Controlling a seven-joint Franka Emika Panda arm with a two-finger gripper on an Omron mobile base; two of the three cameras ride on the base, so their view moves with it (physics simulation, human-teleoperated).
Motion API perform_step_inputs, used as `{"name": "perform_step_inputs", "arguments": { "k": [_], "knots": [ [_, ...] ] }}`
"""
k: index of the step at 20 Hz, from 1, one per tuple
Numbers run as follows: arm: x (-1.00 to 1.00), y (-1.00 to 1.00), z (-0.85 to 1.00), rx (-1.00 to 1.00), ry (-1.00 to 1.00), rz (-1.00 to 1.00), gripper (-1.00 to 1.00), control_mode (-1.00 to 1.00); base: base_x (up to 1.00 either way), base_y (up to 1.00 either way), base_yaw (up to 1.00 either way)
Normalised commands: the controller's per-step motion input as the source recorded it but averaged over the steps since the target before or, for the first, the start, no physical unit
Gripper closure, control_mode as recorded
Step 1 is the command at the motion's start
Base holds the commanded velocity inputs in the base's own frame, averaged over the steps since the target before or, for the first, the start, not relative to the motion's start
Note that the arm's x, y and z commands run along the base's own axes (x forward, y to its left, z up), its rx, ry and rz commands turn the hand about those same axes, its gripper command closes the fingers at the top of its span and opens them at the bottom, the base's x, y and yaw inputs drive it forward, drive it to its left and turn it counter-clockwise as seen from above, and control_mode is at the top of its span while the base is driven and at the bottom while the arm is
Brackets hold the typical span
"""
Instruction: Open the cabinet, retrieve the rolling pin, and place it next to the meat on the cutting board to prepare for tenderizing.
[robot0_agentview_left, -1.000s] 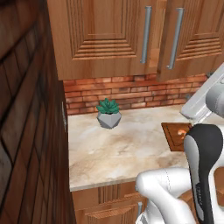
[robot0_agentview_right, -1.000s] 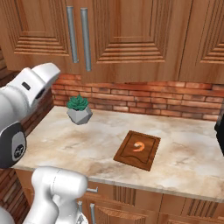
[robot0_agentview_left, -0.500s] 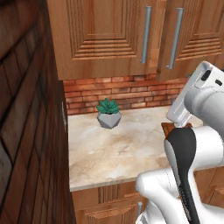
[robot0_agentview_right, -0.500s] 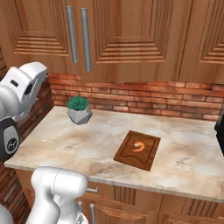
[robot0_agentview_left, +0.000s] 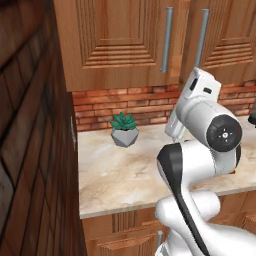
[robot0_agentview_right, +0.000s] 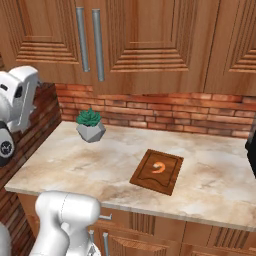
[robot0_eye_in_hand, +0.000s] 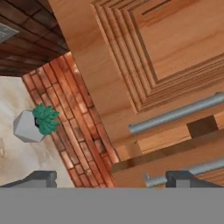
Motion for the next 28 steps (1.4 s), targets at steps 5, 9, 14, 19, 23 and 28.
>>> {"name": "perform_step_inputs", "arguments": {
  "k": [5, 9, 14, 19, 23, 28],
  "knots": [
    [0.55, 0.11, -0.03, -0.07, 0.00, -0.01, -1.00, -1.00, 0.00, 0.00, 0.00],
    [0.55, 0.08, -0.04, -0.05, 0.00, -0.01, -1.00, -1.00, 0.00, 0.00, 0.00],
    [0.50, 0.01, -0.02, -0.04, 0.00, -0.03, -1.00, -1.00, 0.00, 0.00, 0.00],
    [0.40, 0.00, -0.03, -0.05, 0.00, -0.11, -1.00, -1.00, 0.00, 0.00, 0.00],
    [0.30, -0.06, 0.00, -0.03, 0.00, -0.16, -1.00, -1.00, 0.00, 0.00, 0.00],
    [0.16, -0.13, 0.00, -0.03, 0.00, -0.17, -1.00, -1.00, 0.00, 0.00, 0.00]
  ]
}}
